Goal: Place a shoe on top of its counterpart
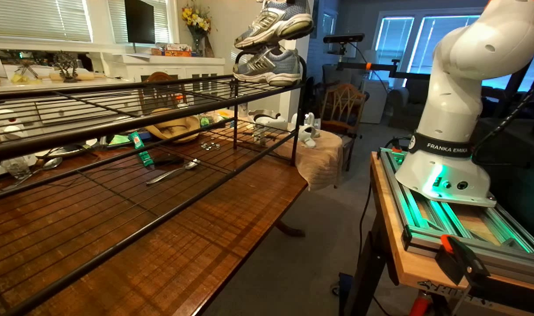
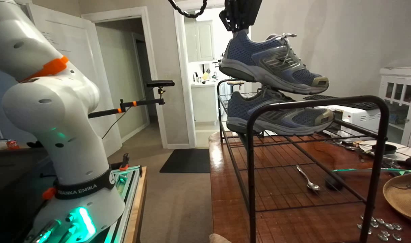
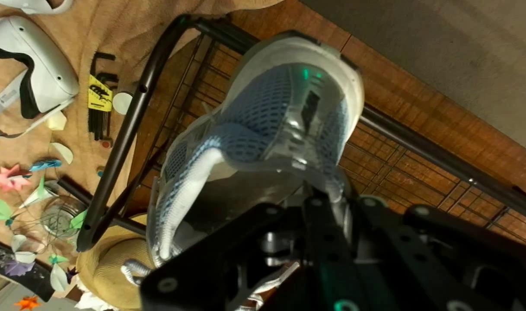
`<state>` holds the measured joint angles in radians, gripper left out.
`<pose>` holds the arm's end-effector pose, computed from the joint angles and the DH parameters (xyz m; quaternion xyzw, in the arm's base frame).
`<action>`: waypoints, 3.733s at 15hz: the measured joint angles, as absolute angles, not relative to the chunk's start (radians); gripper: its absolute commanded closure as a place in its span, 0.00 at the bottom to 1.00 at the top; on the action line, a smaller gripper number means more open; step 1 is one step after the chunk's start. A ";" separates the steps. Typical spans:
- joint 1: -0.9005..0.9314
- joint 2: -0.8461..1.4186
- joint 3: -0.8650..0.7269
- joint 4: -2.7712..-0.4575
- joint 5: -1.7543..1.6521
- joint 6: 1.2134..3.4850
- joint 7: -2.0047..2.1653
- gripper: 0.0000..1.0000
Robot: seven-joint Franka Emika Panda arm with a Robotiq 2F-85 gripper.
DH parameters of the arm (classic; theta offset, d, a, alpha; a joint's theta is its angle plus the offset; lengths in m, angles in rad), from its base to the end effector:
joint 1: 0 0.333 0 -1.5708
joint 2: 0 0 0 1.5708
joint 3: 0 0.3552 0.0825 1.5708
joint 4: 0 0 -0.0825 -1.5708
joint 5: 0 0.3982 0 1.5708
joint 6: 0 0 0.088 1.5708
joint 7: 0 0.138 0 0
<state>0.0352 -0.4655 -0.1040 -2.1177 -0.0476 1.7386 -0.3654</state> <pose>0.4163 -0.0426 0.6061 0.9870 0.1550 0.0411 0.0092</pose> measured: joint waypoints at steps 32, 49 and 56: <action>0.028 -0.403 -0.091 -2.117 0.056 1.840 -0.282 0.98; 0.043 -0.424 -0.045 -2.095 0.026 1.825 -0.317 0.98; 0.043 -0.426 -0.058 -2.095 0.009 1.773 -0.414 0.98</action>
<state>0.0426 -0.4260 -0.0578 -2.0948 0.0091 1.7734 -0.4141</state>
